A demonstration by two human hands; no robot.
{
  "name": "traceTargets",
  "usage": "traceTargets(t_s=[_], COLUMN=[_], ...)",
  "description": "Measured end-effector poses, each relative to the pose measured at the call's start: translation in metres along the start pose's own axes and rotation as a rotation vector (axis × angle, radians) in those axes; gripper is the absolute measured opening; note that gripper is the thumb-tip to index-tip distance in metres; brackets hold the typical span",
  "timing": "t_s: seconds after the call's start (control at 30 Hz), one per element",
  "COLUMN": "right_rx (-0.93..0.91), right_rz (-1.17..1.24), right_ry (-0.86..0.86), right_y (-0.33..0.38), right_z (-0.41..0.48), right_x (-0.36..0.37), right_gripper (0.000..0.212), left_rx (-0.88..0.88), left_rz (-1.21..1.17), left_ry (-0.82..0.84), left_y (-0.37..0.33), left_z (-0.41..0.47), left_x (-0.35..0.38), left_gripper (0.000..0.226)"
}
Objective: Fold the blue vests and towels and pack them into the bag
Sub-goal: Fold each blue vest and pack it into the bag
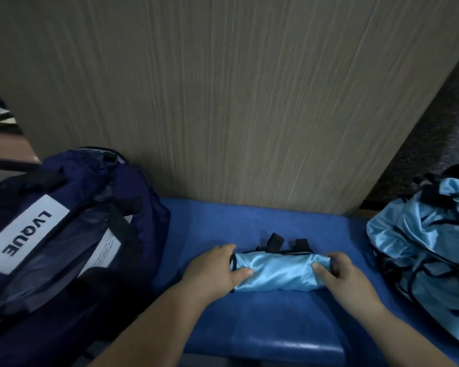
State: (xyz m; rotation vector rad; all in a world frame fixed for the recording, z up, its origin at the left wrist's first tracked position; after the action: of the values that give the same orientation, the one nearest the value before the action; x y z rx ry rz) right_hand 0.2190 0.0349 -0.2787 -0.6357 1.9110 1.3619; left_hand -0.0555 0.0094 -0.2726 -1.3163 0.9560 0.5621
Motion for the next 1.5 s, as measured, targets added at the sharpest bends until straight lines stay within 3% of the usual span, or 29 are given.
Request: traceTargets(t_s=[0.1, 0.17, 0.27, 0.33, 0.43, 0.57, 0.77, 0.8, 0.97, 1.13, 1.23, 1.37, 1.5], right_rx=[0.021, 0.034, 0.077, 0.075, 0.064, -0.037, -0.251, -0.281, -0.429, -0.606, -0.686, -0.782, -0.811], right_rz=[0.030, 0.110, 0.246, 0.312, 0.492, 0.660, 0.774, 0.765, 0.570, 0.172, -0.204, -0.365, -0.370], right_ry=[0.064, 0.132, 0.214, 0.220, 0.215, 0.254, 0.406, 0.417, 0.442, 0.299, 0.145, -0.033, -0.154], right_y=[0.009, 0.020, 0.036, 0.046, 0.070, 0.124, 0.238, 0.256, 0.325, 0.351, 0.354, 0.355, 0.355], right_z=[0.001, 0.000, 0.001, 0.002, -0.003, -0.012, -0.025, -0.032, -0.065, -0.081, -0.083, -0.084, -0.084], right_x=[0.000, 0.001, 0.008, 0.015, 0.023, 0.034, 0.072, 0.081, 0.143, 0.190, 0.209, 0.219, 0.217], right_gripper=[0.051, 0.052, 0.036, 0.026, 0.018, 0.017, 0.029, 0.030, 0.022, 0.019, 0.019, 0.030, 0.025], left_rx=[0.023, 0.050, 0.077, 0.068, 0.089, 0.132, -0.046, -0.109, -0.433, -0.612, -0.650, -0.493, -0.297], left_rz=[0.102, 0.133, 0.095, -0.071, -0.268, -0.330, -0.287, -0.289, -0.190, -0.060, -0.016, 0.144, -0.001], left_ry=[-0.012, -0.014, -0.001, -0.047, -0.207, -0.487, -0.906, -0.953, -0.961, -0.731, -0.599, -0.637, -0.627], left_y=[-0.001, -0.001, 0.000, 0.001, 0.004, 0.015, 0.057, 0.066, 0.111, 0.146, 0.156, 0.155, 0.148], left_z=[0.001, 0.000, -0.006, -0.013, -0.026, -0.047, -0.097, -0.107, -0.148, -0.164, -0.161, -0.146, -0.123], left_x=[-0.001, -0.003, -0.009, -0.018, -0.041, -0.081, -0.141, -0.149, -0.169, -0.165, -0.159, -0.155, -0.146], left_gripper=[0.059, 0.054, 0.041, 0.036, 0.041, 0.040, 0.010, 0.004, 0.028, 0.029, 0.041, 0.052, 0.042])
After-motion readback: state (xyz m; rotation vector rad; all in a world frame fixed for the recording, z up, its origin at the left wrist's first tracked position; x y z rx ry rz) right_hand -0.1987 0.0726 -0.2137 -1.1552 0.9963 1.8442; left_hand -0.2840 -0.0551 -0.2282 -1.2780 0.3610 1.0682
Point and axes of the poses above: each hand's wrist, its own z-axis towards the middle knuckle, its own x-axis out of the palm, y = z × x, the point moved 2 cm from there along z, towards the middle knuckle, and after that the axes turned 15 degrees about x, right-handed, at the moved point
